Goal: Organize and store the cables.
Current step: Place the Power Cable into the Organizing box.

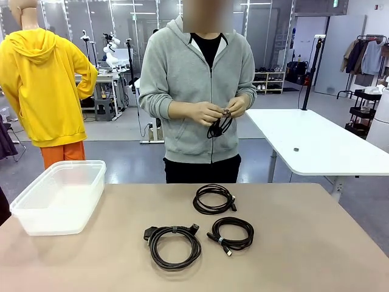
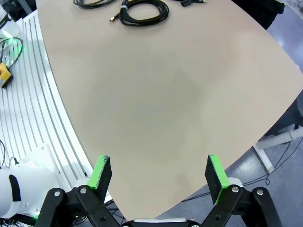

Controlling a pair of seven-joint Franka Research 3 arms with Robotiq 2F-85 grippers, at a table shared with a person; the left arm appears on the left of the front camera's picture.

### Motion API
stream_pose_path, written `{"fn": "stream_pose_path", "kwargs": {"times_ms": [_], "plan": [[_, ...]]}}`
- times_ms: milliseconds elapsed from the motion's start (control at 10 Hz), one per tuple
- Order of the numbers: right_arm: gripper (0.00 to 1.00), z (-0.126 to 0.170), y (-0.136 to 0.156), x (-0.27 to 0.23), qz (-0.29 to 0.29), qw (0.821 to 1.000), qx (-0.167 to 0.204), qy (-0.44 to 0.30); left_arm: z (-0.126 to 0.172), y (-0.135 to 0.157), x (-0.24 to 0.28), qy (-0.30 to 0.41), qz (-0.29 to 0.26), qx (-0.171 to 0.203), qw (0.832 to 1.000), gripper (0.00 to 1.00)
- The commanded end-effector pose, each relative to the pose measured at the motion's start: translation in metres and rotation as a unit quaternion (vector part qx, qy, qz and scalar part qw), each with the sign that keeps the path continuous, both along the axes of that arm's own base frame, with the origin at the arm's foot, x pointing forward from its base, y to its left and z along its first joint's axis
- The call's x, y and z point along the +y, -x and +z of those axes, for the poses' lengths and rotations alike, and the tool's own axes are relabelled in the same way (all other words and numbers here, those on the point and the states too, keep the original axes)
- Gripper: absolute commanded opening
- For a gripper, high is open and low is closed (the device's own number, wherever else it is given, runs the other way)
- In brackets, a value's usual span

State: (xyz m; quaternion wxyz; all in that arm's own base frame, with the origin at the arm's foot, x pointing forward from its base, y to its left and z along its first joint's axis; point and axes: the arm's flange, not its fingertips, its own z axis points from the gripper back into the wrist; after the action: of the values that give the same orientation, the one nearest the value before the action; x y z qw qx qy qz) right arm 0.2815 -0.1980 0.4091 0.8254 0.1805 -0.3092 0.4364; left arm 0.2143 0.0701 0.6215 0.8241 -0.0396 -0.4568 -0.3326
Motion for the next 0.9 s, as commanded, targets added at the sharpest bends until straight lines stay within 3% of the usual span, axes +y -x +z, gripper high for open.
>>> {"fn": "stream_pose_path", "kwargs": {"times_ms": [0,200,500,800], "plan": [[1.00,0.004,-0.001,0.001,-0.011,1.000,0.003,0.002,0.022,-0.012,-0.050,-0.062,-0.029,0.003,0.998,1.00],[1.00,0.004,-0.001,0.001,-0.011,1.000,0.003,0.002,0.034,-0.053,-0.118,-0.119,-0.071,0.017,0.990,1.00],[1.00,0.004,-0.001,0.001,-0.011,1.000,0.003,0.002,0.021,-0.111,-0.234,-0.237,-0.133,0.044,0.961,1.00],[1.00,0.004,-0.001,0.001,-0.011,1.000,0.003,0.002,-0.036,-0.140,-0.320,-0.324,-0.161,0.065,0.930,1.00]]}}
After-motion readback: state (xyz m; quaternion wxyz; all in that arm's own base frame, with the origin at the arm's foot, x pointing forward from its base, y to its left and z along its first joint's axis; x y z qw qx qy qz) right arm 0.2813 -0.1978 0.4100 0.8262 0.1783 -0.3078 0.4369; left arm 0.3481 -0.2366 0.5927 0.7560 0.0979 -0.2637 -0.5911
